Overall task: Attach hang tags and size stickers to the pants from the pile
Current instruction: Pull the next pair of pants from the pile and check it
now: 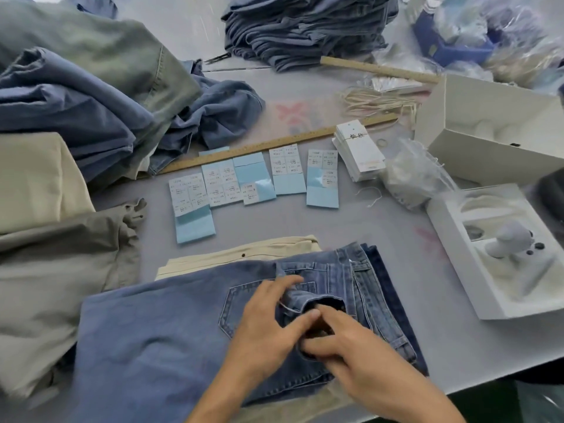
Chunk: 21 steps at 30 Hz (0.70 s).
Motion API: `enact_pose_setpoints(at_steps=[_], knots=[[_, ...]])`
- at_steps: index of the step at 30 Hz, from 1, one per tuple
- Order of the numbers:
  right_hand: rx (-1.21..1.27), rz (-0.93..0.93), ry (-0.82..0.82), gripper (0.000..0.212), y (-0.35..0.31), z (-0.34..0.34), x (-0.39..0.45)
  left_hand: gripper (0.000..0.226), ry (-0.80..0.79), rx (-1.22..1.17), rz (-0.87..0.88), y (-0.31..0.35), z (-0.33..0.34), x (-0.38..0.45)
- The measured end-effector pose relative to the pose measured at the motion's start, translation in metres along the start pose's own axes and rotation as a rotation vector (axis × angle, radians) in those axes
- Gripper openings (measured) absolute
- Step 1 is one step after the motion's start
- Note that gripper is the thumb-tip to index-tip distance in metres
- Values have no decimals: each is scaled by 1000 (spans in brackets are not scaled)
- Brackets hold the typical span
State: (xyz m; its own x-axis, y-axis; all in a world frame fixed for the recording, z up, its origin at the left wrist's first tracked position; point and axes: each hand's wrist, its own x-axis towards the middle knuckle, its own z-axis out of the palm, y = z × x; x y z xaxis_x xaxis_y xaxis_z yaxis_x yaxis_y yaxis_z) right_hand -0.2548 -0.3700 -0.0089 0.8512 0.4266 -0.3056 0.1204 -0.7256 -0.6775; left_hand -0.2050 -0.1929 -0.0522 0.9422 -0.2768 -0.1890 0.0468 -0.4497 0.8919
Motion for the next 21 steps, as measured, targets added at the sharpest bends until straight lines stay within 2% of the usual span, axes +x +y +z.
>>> enact_pose_setpoints(at_steps=[1,4,5,6,9,11,13,14,16,19,21], knots=[[51,23,70,34,-2,3,0,39,57,-57,-47,-1,2,0],[277,162,541,44,4,2,-5,58,157,-174,-210,-1,-2,-3],[232,222,648,46,8,-1,-6,62,172,-263,-248,-1,-2,-5],[168,285,664,48,10,-4,-6,64,187,-394,-298,1,-2,-7],[130,367,447,40,19,-9,-3,56,196,-790,-442,8,-1,-11],[206,390,247,49,26,-18,-3,53,178,-889,-472,11,1,-13],[178,372,40,59,29,-25,-3,54,195,-904,-489,16,4,-13],[130,345,15,50,28,-27,-1,55,204,-879,-511,18,6,-14],[120,296,112,25,21,-28,3,49,219,-773,-623,23,12,-19],[262,269,193,22,13,-26,4,20,152,-759,-813,30,24,-28],[253,285,179,13,13,-26,5,15,131,-823,-879,33,27,-31]])
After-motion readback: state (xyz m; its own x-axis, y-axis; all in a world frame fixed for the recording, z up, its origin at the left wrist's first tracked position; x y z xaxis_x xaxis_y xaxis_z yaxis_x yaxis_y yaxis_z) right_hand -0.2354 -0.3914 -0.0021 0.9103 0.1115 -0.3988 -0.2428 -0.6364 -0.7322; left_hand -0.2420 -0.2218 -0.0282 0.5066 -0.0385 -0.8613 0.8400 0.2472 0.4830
